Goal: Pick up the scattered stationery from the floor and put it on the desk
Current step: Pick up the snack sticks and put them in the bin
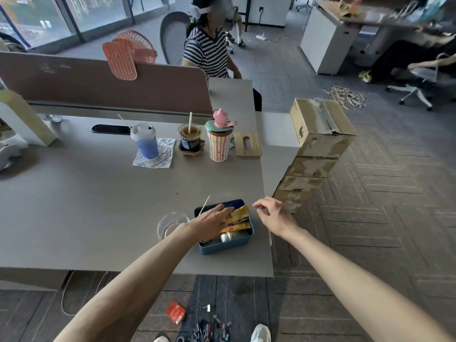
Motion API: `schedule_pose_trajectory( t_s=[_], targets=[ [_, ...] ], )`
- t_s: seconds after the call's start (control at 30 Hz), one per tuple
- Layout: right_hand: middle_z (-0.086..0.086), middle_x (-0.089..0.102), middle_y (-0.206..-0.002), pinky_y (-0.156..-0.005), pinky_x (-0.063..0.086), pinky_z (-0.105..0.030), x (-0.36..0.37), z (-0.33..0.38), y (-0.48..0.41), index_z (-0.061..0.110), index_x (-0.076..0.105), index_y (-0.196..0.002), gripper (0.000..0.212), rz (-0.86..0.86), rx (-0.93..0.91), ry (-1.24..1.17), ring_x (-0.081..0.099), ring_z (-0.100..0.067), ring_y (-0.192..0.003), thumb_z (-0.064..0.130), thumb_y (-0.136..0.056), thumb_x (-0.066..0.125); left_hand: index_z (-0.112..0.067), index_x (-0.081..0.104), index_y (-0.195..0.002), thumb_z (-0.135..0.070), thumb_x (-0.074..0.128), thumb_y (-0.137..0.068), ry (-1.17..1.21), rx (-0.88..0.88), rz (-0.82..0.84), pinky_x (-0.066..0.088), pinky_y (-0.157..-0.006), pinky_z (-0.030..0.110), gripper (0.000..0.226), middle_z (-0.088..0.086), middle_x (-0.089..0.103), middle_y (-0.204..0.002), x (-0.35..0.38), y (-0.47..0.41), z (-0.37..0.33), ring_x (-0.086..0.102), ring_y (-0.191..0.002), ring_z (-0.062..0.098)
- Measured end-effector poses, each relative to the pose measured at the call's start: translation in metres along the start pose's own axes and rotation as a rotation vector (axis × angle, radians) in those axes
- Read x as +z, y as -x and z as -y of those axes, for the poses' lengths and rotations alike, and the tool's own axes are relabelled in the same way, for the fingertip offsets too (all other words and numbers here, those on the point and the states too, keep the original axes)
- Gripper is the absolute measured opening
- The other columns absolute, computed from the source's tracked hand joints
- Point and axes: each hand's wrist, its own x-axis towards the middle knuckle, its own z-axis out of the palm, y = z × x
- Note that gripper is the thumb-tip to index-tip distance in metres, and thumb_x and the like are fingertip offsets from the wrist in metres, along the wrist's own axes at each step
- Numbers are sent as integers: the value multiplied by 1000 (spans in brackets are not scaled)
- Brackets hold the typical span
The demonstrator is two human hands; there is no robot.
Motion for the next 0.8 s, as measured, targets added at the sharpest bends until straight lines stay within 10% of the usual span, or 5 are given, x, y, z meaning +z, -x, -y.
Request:
schedule_pose_trajectory(
  t_s=[0.37,0.5,0.8],
  targets=[
    [-7,48,-142,-102,37,-27,15,19,4,13,47,-143,49,222,-15,36,47,-22,-127,14,-96,59,-7,38,-143,-20,62,-90,-174,168,-73,50,-88,38,60,12,52,-120,26,-2,16,58,-100,29],
    [-6,54,-125,-86,40,-27,23,19,3,16,59,-129,33,229,-16,136,54,-23,-112,19,-96,58,1,47,-134,-32,44,-93,-147,126,-110,53,-75,48,53,18,54,-118,36,1,21,58,-93,36],
    [-4,62,-105,-81,53,-36,22,21,7,17,62,-102,12,262,-89,316,60,-20,-96,11,-92,60,-22,21,-147,-52,25,-94,-259,12,-52,29,-104,45,61,3,19,-150,46,12,10,29,-126,31]
  ],
)
